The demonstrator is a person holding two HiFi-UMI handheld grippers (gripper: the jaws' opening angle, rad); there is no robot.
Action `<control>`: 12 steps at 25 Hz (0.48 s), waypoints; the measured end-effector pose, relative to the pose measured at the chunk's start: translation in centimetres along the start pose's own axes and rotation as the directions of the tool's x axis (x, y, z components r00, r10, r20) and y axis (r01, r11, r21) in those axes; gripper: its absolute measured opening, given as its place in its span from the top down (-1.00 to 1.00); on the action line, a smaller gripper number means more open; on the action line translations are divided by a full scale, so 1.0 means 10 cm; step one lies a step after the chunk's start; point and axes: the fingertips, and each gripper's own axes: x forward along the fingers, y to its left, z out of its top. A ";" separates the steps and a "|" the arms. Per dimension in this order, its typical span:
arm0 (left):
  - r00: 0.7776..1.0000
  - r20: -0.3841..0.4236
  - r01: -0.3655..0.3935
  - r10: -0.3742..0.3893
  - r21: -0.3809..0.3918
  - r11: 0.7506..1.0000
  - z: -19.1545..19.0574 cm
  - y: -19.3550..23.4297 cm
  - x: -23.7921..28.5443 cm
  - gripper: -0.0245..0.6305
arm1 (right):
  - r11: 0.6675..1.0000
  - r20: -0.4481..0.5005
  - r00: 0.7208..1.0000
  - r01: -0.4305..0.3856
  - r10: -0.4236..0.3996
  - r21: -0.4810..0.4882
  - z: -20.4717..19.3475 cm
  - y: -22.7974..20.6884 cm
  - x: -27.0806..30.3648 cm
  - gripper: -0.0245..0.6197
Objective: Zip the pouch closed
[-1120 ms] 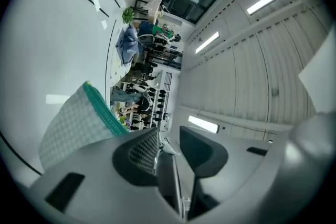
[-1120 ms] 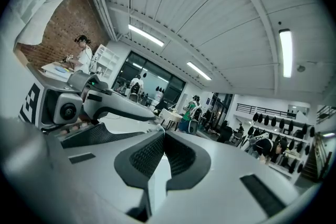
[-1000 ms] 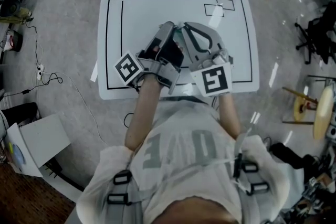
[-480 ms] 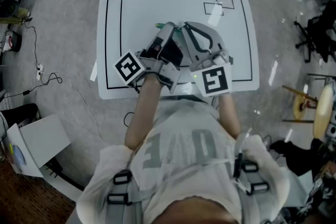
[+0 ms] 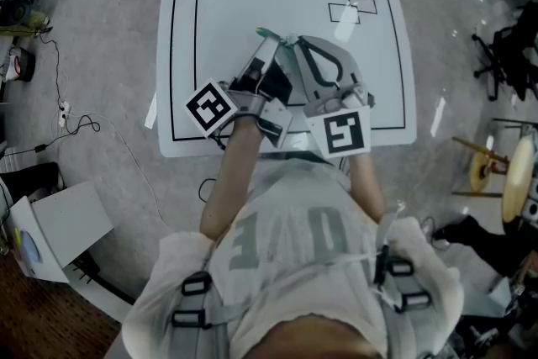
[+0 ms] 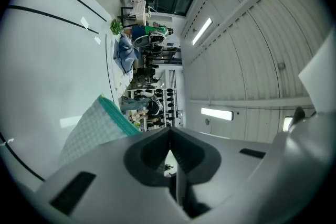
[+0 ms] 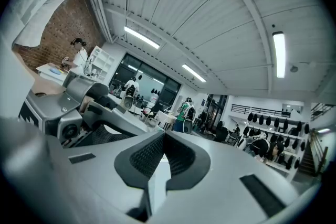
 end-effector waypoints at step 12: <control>0.998 0.027 -0.062 0.060 0.054 0.997 0.10 0.13 -0.11 0.90 | 0.999 0.027 1.000 0.000 -0.001 0.048 0.05 0.11 -0.08 0.90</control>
